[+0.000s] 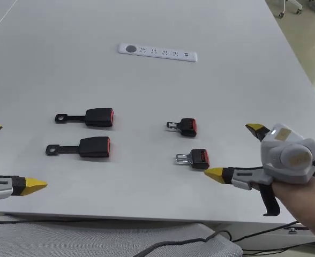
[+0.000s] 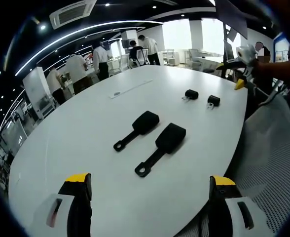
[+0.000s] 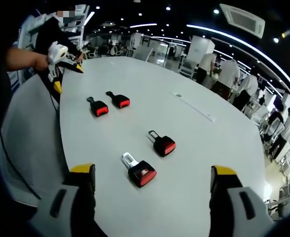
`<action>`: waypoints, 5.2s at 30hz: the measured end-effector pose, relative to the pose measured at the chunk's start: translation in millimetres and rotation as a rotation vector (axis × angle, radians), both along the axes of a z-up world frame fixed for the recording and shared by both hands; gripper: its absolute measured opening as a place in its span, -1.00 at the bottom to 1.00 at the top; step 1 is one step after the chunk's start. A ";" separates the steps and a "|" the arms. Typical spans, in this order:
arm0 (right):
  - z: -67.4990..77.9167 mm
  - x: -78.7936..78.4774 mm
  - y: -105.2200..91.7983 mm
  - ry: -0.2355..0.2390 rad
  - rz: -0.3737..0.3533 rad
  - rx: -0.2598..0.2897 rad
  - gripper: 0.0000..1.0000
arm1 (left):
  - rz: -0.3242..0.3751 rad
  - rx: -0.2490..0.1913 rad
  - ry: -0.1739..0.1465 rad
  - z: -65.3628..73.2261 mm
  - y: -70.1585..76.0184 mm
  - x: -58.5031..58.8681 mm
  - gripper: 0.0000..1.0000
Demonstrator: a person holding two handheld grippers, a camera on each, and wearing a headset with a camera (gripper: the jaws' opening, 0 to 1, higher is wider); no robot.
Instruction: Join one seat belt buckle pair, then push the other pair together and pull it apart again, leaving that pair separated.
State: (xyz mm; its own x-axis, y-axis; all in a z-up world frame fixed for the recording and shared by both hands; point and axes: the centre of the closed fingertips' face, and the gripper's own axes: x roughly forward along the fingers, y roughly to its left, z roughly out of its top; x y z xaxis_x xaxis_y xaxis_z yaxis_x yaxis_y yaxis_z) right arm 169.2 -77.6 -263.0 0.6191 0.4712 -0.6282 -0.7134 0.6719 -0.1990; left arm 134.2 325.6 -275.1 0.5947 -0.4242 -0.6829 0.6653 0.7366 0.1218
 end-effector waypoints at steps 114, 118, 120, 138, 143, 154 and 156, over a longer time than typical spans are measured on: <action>-44.6 -8.7 26.9 0.228 0.450 -0.262 0.03 | -0.554 0.250 0.099 -44.2 -66.6 33.5 0.34; -53.4 -7.3 27.9 0.264 0.472 -0.275 -0.05 | -0.553 0.241 0.107 -45.2 -74.5 37.3 0.29; -56.7 -6.2 28.3 0.280 0.477 -0.275 -0.06 | -0.558 0.241 0.109 -46.2 -78.6 40.2 0.22; -85.6 2.6 26.0 0.356 0.564 -0.348 -0.16 | -0.598 0.217 0.171 -64.2 -97.9 59.3 -0.12; -93.0 8.0 21.1 0.375 0.563 -0.351 -0.17 | -0.620 0.234 0.198 -72.9 -96.7 58.3 -0.22; -105.7 9.2 16.8 0.405 0.587 -0.348 -0.23 | -0.680 0.262 0.187 -82.7 -94.9 58.9 -0.34; -106.9 10.0 17.8 0.400 0.592 -0.350 -0.23 | -0.690 0.260 0.182 -83.3 -97.2 58.3 -0.35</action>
